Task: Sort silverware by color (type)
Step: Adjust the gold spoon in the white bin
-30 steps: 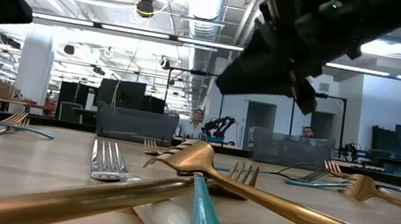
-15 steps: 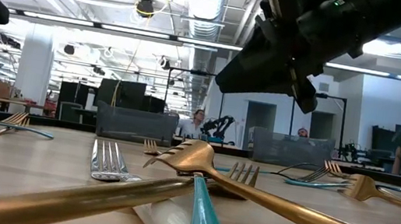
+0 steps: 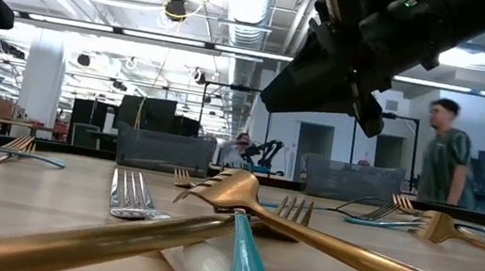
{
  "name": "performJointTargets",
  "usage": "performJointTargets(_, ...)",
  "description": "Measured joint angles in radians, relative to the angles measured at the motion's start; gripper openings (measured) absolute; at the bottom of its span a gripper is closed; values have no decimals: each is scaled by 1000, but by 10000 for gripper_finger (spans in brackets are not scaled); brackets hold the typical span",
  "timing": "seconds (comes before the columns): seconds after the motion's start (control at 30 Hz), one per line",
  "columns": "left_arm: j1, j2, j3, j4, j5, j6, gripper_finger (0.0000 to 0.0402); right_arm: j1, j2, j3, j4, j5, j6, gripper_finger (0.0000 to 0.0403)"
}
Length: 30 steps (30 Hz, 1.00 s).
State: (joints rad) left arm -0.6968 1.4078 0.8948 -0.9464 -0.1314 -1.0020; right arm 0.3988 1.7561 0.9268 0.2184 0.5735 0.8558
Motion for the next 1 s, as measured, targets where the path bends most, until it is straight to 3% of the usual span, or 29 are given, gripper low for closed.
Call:
performJointTargets(0.1,0,0,0,-2,4,6,5,0,0,0,0,0,0,82)
performJointTargets(0.47,0,-1,22,-17,-5,25,15,0,0,0,2,0,1,82)
performJointTargets(0.8,-1,3,73,-38,-76,78,142,7,0,0,2,0,0,82)
performJointTargets(1.0,11,84,45,-34,-20,65,206,7,-1,0,0,0,-12,82)
